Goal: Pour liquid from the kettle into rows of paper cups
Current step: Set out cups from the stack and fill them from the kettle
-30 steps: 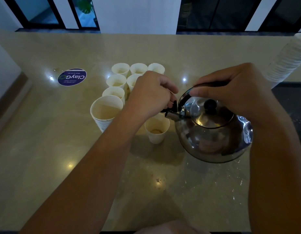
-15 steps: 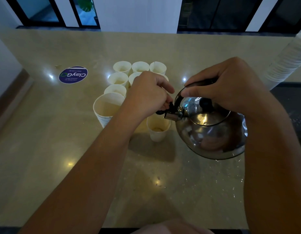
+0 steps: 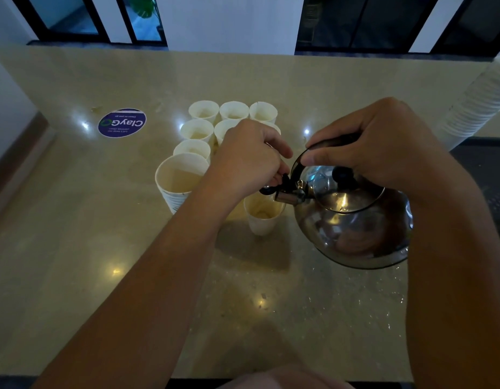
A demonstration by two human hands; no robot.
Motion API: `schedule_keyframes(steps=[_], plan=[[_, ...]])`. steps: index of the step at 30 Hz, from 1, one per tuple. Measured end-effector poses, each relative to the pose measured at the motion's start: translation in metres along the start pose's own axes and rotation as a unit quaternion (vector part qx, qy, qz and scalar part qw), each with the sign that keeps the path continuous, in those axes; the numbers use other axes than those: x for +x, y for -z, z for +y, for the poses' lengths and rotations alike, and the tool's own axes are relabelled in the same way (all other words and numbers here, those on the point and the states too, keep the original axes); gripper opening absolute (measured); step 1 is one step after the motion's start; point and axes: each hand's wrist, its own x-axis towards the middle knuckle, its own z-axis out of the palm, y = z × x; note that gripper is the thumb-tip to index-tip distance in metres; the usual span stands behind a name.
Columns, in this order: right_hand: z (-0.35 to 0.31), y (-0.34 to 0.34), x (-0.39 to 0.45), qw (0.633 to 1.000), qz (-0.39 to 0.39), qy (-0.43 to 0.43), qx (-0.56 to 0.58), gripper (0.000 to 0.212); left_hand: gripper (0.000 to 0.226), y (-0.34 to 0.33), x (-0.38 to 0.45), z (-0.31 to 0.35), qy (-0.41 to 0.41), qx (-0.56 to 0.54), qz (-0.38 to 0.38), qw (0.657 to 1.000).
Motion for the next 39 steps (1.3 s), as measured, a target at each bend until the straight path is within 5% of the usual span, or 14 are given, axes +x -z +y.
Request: schedule_keyframes(steps=[13, 23, 31, 39], plan=[[0.006, 0.003, -0.006, 1.000, 0.011, -0.021, 0.018, 0.022, 0.038, -0.004, 0.000, 0.001, -0.006, 0.002, 0.010, 1.000], [0.040, 0.006, -0.012, 0.970, 0.183, -0.071, 0.146, 0.019, 0.026, -0.033, 0.008, 0.019, -0.144, 0.085, 0.066, 0.984], [0.073, -0.014, -0.007, 0.917, 0.300, -0.134, 0.224, 0.013, 0.030, -0.080, 0.039, 0.023, -0.148, 0.119, 0.022, 0.982], [0.091, -0.025, -0.006, 0.896, 0.321, -0.170, 0.254, 0.012, 0.045, -0.104, 0.050, 0.015, -0.133, 0.166, -0.021, 0.977]])
